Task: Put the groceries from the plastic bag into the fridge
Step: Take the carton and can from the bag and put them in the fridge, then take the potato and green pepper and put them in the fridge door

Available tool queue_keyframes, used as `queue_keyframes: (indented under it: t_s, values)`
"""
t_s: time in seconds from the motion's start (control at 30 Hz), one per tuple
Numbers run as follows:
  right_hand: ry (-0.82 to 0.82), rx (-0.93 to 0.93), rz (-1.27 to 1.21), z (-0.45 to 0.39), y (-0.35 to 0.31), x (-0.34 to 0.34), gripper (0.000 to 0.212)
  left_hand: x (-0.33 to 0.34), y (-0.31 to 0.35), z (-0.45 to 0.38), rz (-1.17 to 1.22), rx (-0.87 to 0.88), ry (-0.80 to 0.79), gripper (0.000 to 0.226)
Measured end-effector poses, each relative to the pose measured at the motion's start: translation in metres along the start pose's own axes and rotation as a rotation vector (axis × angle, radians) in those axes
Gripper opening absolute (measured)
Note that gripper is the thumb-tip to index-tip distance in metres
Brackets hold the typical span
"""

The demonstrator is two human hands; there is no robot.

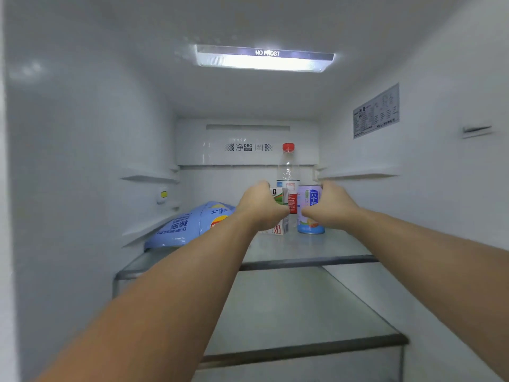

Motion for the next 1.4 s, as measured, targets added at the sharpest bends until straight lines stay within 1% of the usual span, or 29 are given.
queue_keyframes:
  t_s: [0.1, 0.17, 0.23, 0.37, 0.5, 0.6, 0.73, 0.87, 0.97, 1.03, 1.17, 1.4]
  values:
    - [0.012, -0.034, 0.065, 0.048, -0.016, -0.010, 0.042, -0.015, 0.014, 0.035, -0.011, 0.116, -0.014, 0.037]
    - [0.036, -0.052, 0.136, 0.082, -0.026, -0.016, 0.039, -0.021, 0.013, 0.060, -0.073, 0.145, -0.031, 0.036]
    - [0.045, -0.058, 0.213, 0.117, -0.032, -0.018, 0.036, -0.024, 0.006, 0.086, -0.120, 0.160, -0.048, 0.041]
    - [0.028, -0.056, 0.343, 0.178, -0.030, -0.016, 0.043, -0.027, -0.004, 0.139, -0.264, 0.217, -0.096, 0.050]
    - [-0.008, -0.032, 0.409, 0.228, -0.027, -0.020, 0.047, -0.040, -0.002, 0.181, -0.367, 0.236, -0.165, 0.054]
    - [-0.033, 0.007, 0.436, 0.264, -0.022, -0.027, 0.056, -0.047, 0.003, 0.209, -0.379, 0.228, -0.177, 0.055]
    - [-0.057, 0.042, 0.443, 0.322, -0.010, -0.050, 0.060, -0.041, 0.021, 0.250, -0.318, 0.222, -0.226, 0.055]
    - [-0.049, 0.103, 0.472, 0.388, 0.006, -0.085, 0.063, -0.018, 0.053, 0.297, -0.268, 0.235, -0.292, 0.055]
    - [-0.037, 0.159, 0.475, 0.440, 0.020, -0.113, 0.057, 0.006, 0.083, 0.340, -0.205, 0.267, -0.368, 0.056]
    - [-0.027, 0.216, 0.483, 0.476, 0.032, -0.134, 0.057, 0.022, 0.105, 0.369, -0.187, 0.298, -0.428, 0.058]
    - [0.020, 0.329, 0.484, 0.551, 0.057, -0.175, 0.059, 0.056, 0.157, 0.422, -0.166, 0.417, -0.523, 0.061]
    - [0.148, 0.572, 0.545, 0.669, 0.088, -0.255, 0.059, 0.113, 0.263, 0.500, -0.014, 0.619, -0.642, 0.061]
Point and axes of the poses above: each hand's wrist, its own z-axis away from the middle knuckle, its own x-axis out of the palm, y = z × x, the point moved 4 cm from there along -z, towards the middle knuckle, and after that the axes turned 6 degrees about -y, right-handed, at the moved point
